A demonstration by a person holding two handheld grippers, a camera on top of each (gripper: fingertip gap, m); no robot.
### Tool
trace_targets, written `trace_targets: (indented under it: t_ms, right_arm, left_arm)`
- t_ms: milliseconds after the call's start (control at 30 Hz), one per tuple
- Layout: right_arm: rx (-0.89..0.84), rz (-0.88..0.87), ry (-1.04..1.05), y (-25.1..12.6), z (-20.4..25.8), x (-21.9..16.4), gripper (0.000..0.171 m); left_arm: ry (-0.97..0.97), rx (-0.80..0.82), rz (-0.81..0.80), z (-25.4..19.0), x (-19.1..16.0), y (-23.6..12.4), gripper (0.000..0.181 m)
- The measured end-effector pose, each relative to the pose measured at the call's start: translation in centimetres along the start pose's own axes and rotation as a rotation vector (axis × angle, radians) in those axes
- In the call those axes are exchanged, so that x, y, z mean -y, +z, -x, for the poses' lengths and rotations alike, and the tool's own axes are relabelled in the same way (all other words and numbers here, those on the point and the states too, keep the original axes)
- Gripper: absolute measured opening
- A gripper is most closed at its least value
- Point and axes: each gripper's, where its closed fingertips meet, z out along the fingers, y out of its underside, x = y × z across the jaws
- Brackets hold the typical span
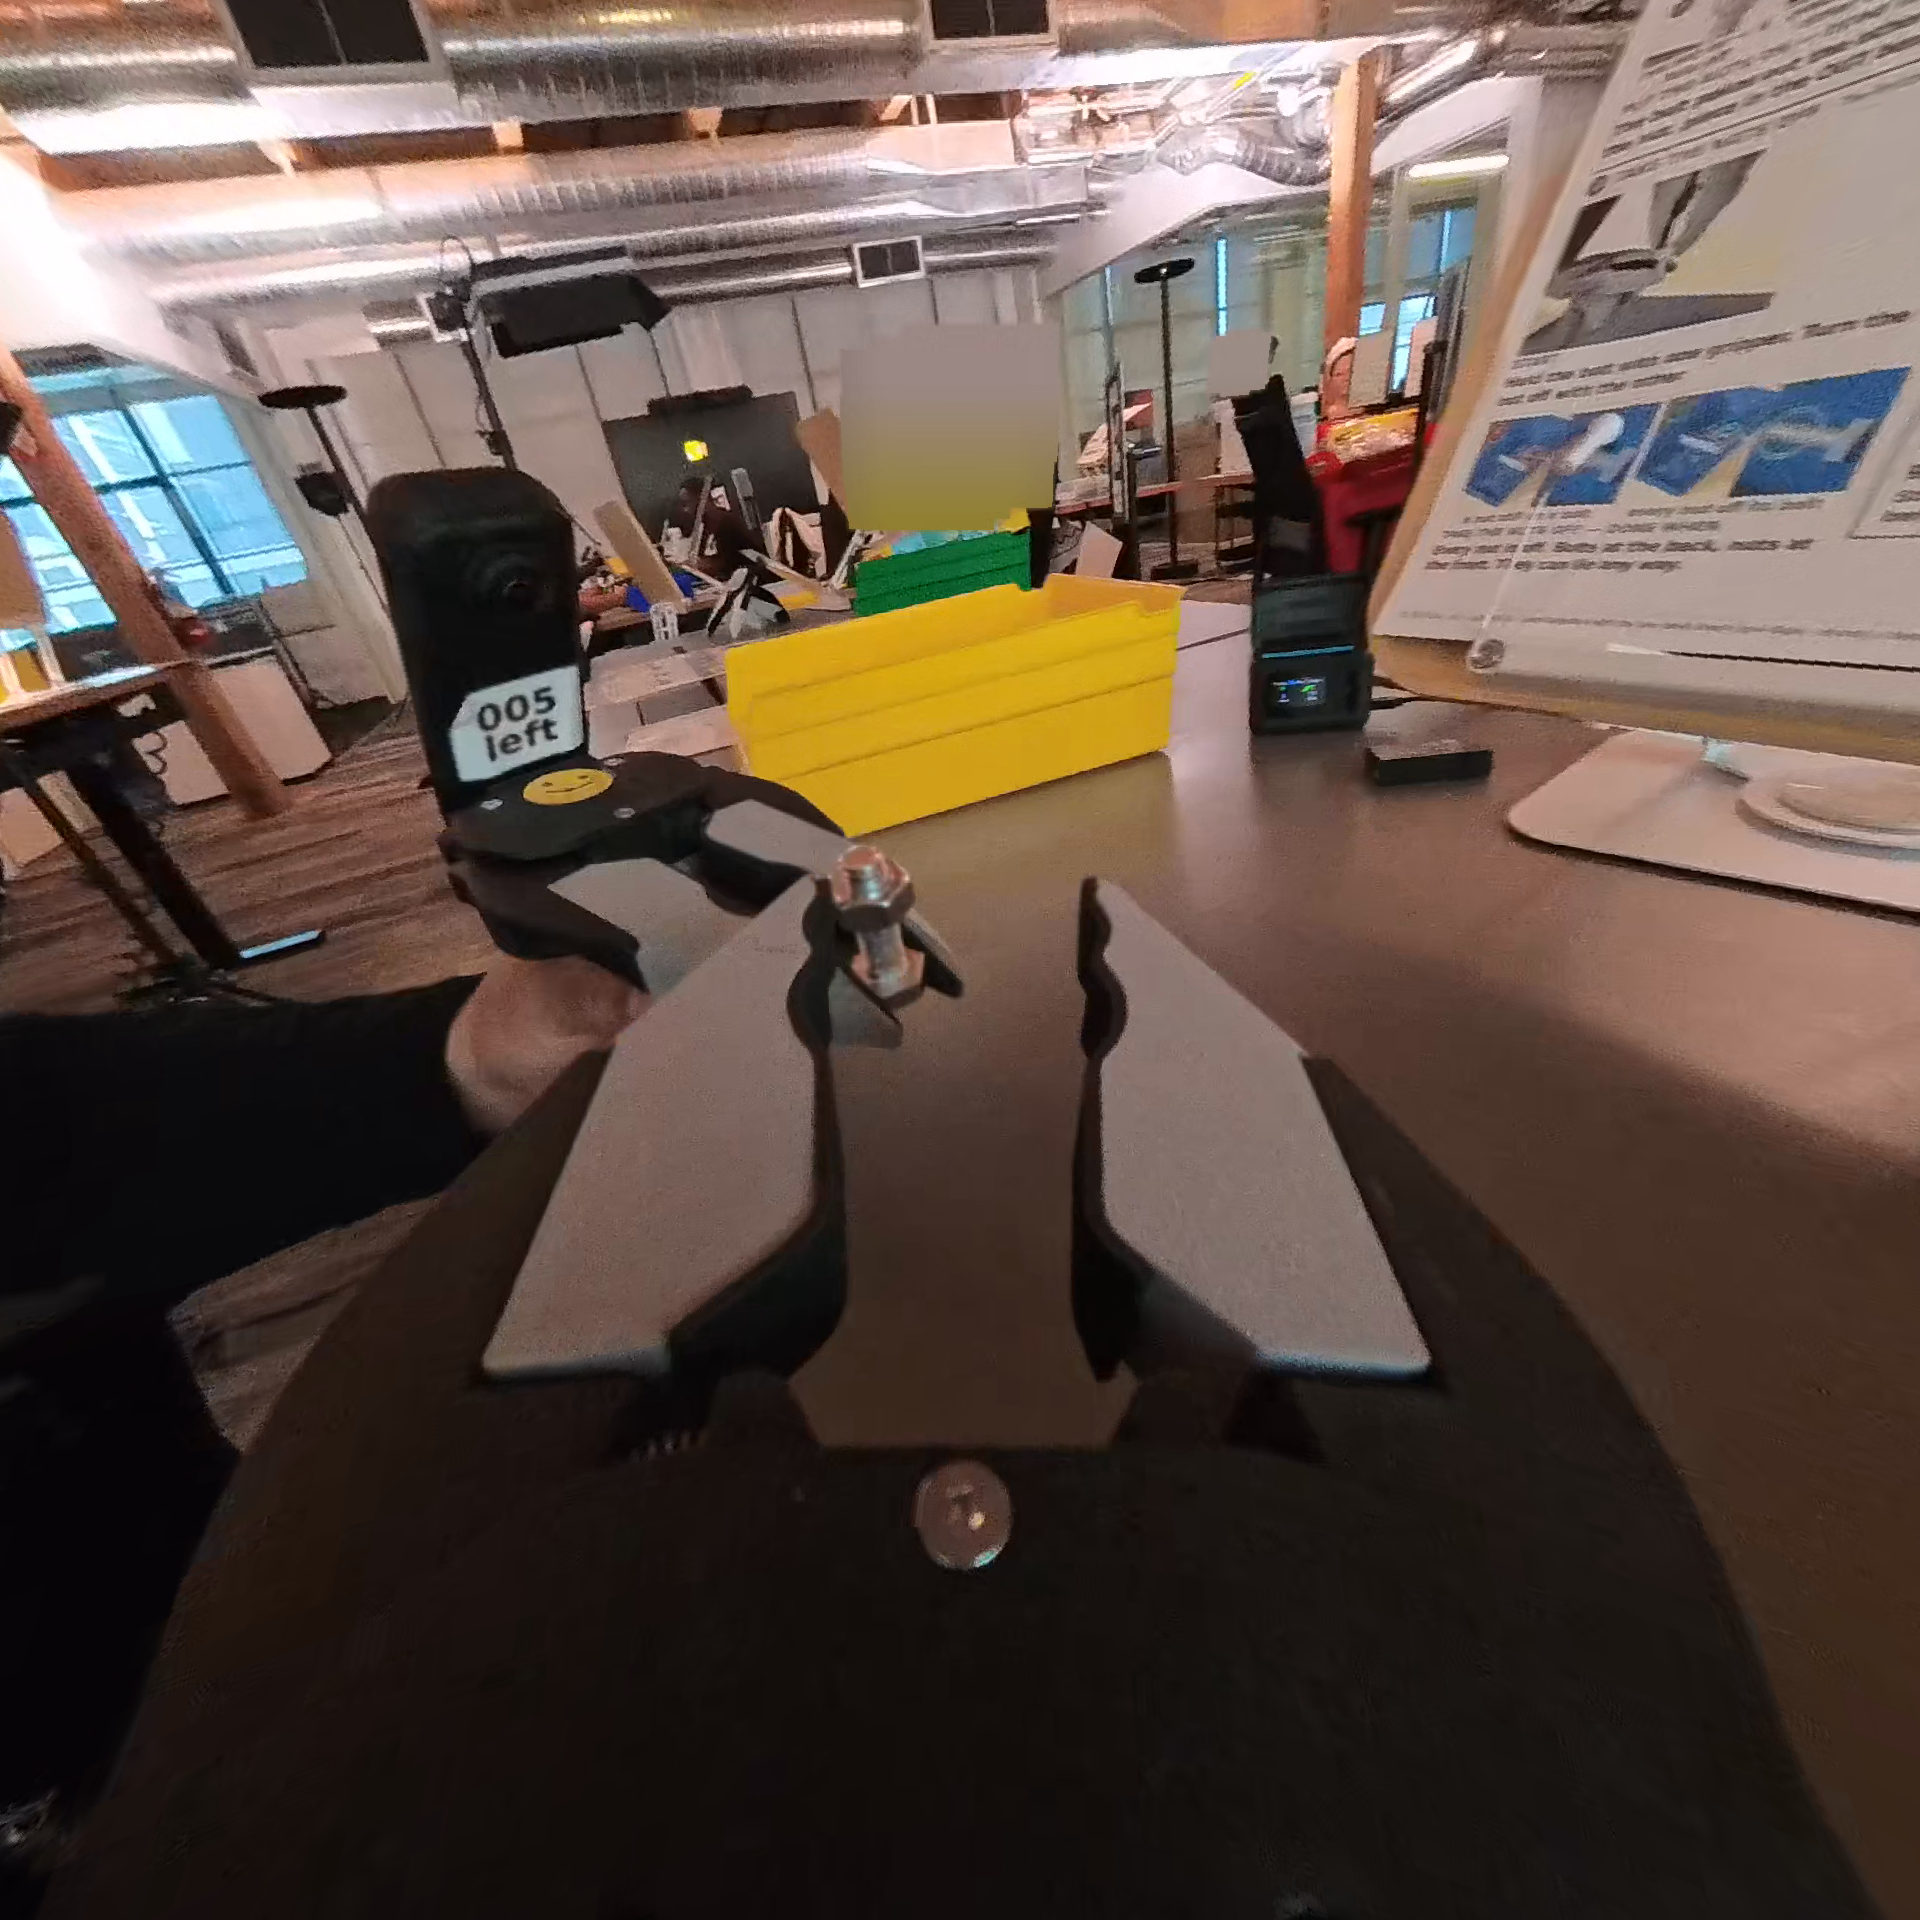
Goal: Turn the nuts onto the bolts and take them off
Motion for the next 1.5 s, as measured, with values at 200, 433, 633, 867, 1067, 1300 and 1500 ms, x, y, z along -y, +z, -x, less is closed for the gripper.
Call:
trace_targets:
  t_ms: [200, 433, 633, 867, 1067, 1300, 1500]
  right_arm:
    - [-0.018, 0.07, -0.064, 1.0, 0.8, -1.2, 0.041]
    - [-0.017, -0.002, -0.019, -0.2, -0.1, 0.4, 0.034]
    - [0.036, 0.092, -0.058, 1.3, 1.9, -1.4, 0.014]
    - [-0.003, 0.124, -0.058, 0.9, 0.7, -1.9, 0.015]
    - [-0.006, 0.15, -0.05, 1.2, 0.8, -2.6, 0.015]
    - [0.06, 0.152, -0.003, 1.4, 1.5, -2.9, 0.015]
    - [0.079, 0.158, 0.021, 1.5, 1.7, -3.0, 0.015]
  left_arm:
    - [0.02, -0.021, 0.007, -1.1, -0.1, 0.4, 0.016]
    - [-0.014, 0.009, 0.0, 0.5, 0.0, -0.1, 0.016]
    - [-0.014, -0.037, 0.0, -0.9, 0.0, 0.4, 0.016]
    - [-0.087, -0.097, 0.007, -0.3, -0.1, -0.2, 0.019]
    - [-0.091, -0.14, 0.028, -0.9, -0.2, -0.1, 0.024]
    - [-0.098, -0.159, 0.034, -0.9, -0.4, -0.2, 0.009]
    - [-0.05, -0.158, 0.043, -1.1, -0.6, -0.2, 0.008]
